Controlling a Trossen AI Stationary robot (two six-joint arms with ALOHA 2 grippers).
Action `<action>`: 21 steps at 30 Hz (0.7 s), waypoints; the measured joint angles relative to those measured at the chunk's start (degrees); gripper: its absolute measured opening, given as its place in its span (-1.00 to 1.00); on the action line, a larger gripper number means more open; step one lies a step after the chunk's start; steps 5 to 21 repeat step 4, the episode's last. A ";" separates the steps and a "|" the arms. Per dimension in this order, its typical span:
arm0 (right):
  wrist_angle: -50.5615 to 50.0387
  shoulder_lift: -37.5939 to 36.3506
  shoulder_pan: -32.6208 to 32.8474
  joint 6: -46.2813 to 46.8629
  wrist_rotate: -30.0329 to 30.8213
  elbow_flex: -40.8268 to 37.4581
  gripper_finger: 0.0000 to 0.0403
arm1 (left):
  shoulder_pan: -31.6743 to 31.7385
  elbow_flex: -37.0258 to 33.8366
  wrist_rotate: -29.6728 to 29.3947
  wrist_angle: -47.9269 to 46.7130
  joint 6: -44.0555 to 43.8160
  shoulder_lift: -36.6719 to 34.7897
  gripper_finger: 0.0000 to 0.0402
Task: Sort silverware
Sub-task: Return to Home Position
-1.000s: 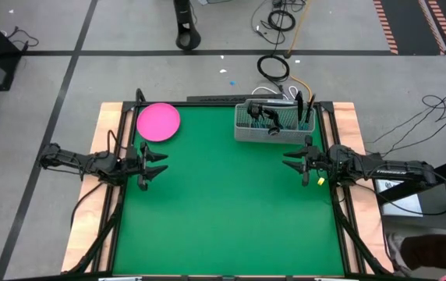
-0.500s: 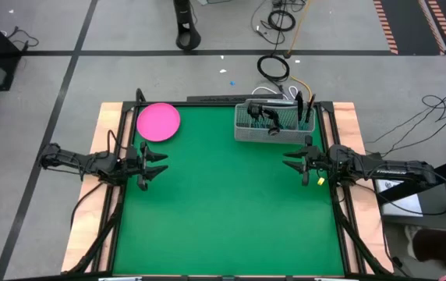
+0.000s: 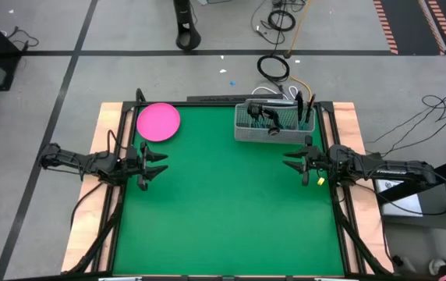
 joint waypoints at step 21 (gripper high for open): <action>0.00 0.00 0.02 0.00 0.00 0.00 -0.39 | 0.00 0.00 0.00 0.01 0.00 0.01 0.06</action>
